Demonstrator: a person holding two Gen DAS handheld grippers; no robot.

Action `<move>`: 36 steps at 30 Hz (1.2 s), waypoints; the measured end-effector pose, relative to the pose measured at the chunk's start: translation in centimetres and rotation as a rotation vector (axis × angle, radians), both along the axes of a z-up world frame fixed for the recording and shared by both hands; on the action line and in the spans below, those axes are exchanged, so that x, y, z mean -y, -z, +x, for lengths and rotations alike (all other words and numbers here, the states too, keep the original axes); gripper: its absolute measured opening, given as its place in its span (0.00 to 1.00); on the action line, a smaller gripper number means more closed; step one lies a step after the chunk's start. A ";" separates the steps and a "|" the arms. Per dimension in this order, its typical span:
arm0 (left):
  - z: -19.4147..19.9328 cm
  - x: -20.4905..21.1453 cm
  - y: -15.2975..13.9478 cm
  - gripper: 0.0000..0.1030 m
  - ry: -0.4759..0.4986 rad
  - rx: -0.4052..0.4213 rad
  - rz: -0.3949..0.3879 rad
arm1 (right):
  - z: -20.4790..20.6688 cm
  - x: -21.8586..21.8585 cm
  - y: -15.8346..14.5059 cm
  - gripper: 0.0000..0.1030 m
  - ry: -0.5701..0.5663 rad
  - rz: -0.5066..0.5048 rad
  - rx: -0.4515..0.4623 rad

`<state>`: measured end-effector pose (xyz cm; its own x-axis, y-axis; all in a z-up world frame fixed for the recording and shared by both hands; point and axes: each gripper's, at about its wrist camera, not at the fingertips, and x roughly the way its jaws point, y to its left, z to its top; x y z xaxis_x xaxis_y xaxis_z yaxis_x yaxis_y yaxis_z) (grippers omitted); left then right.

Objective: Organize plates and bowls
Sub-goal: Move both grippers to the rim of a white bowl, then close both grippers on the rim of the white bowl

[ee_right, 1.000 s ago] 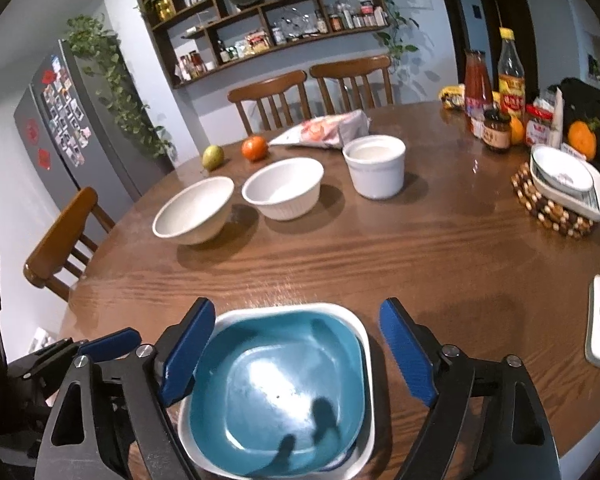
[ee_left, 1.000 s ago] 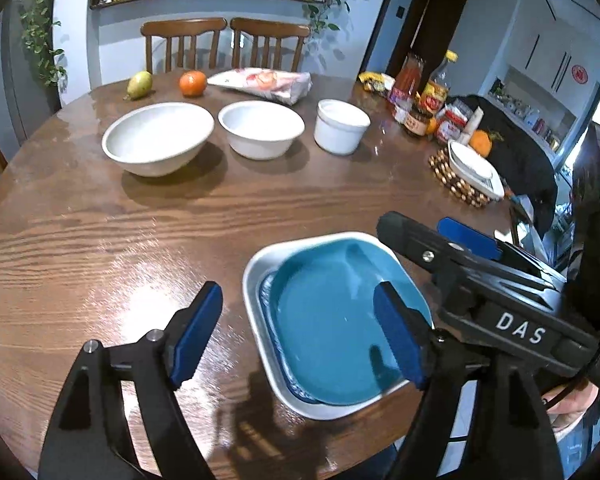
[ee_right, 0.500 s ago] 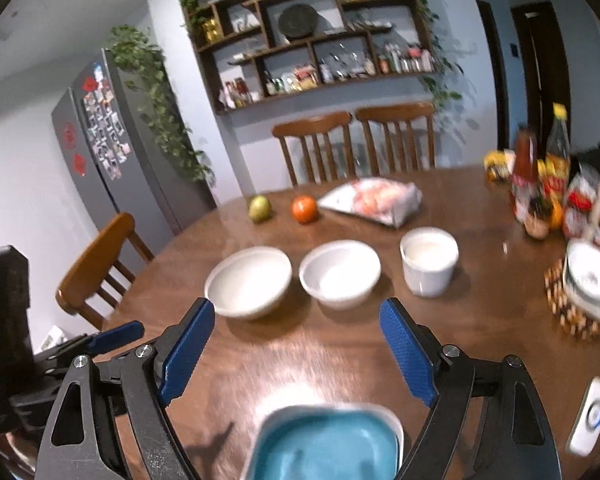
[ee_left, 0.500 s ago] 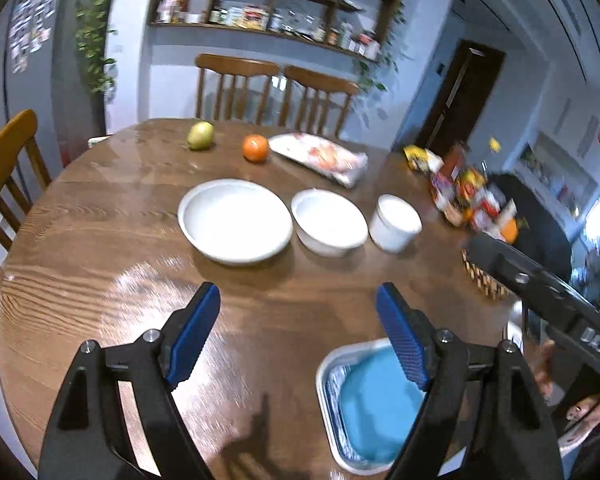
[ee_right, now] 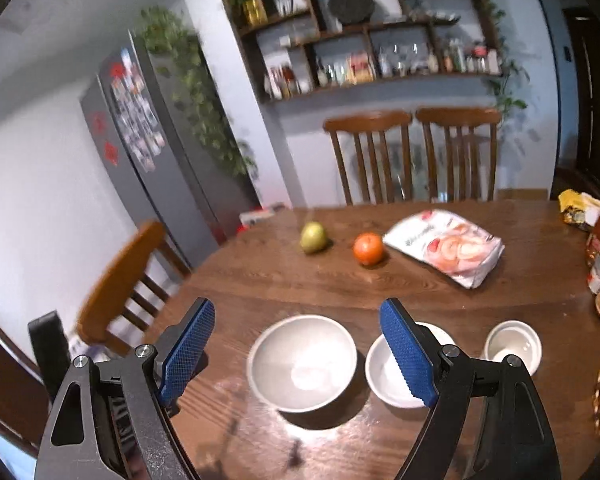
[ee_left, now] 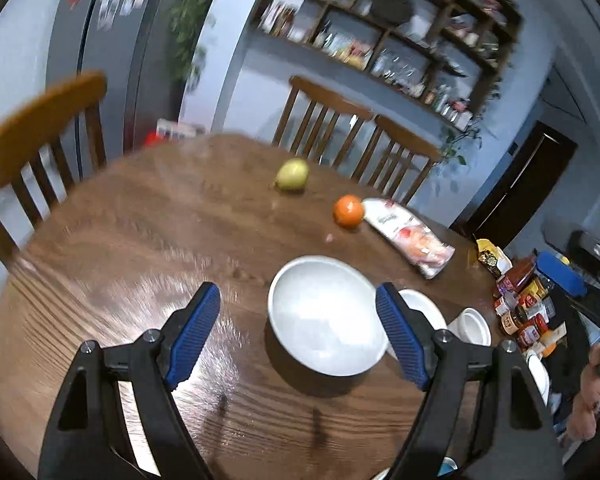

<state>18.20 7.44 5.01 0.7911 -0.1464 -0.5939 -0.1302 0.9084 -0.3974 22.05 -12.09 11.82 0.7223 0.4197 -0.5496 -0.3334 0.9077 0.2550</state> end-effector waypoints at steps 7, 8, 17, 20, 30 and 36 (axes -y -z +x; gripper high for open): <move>3.3 -1.2 5.5 0.63 -0.007 -0.159 -0.116 | 6.6 -3.1 5.9 0.67 -0.057 -0.104 -0.158; 3.5 -1.2 5.8 0.58 -0.008 -0.168 -0.118 | 7.6 -3.4 6.9 0.60 -0.061 -0.118 -0.193; 4.5 -0.9 7.5 0.40 0.046 -0.196 -0.160 | 11.7 -5.0 13.1 0.34 -0.063 -0.240 -0.322; 4.9 -0.9 8.1 0.32 0.043 -0.206 -0.156 | 12.0 -5.0 13.9 0.26 -0.061 -0.251 -0.333; 4.4 -0.2 7.8 0.22 0.095 -0.203 -0.132 | 11.8 -4.8 14.7 0.20 -0.090 -0.237 -0.332; 3.9 0.2 7.2 0.23 0.098 -0.276 -0.055 | 10.1 -5.0 14.8 0.20 -0.108 -0.222 -0.353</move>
